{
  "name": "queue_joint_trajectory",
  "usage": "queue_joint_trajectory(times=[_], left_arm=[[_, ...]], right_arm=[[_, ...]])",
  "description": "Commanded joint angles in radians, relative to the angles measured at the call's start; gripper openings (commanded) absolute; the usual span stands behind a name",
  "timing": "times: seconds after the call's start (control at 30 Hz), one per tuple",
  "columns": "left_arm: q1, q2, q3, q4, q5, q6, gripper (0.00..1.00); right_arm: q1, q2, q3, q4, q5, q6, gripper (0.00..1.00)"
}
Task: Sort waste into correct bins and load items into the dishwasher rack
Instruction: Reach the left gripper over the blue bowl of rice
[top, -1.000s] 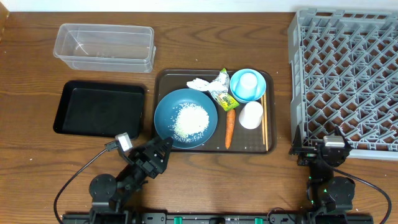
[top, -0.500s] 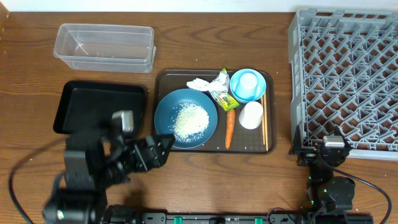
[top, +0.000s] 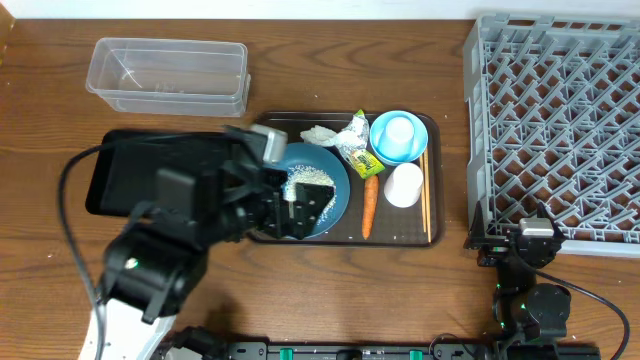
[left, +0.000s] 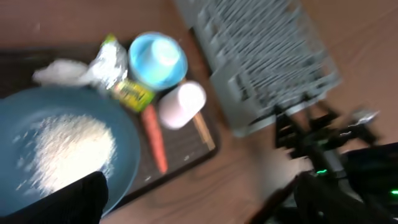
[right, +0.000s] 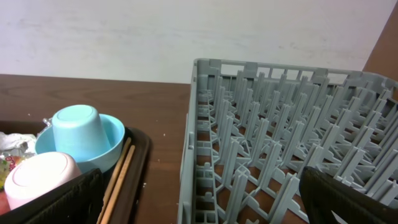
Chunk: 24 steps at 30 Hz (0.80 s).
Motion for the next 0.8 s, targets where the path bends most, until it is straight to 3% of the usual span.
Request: queue_joint_trajectory(times=[0.0,0.1,0.17,0.77], left_arm=[[-0.114,0.096,0.034,-0.046,-0.292,-0.017,0.98],[-0.208,0.201,0.056,-0.079,-0.482,-0.032,0.98],[-0.242,0.266,0.066,-0.068,-0.528,-0.031,0.98],[-0.291,0.616,0.069,0.047,-0.505,-0.035,0.98]], right_arm=[[-0.005,-0.005,-0.002,-0.004,0.003,0.01,0.99],[-0.005,-0.005,-0.002,-0.004,0.003,0.01,0.99],[-0.005,-0.005,-0.002,-0.004,0.003,0.01,0.99],[-0.005,-0.005,-0.002,-0.004,0.003,0.01,0.99]])
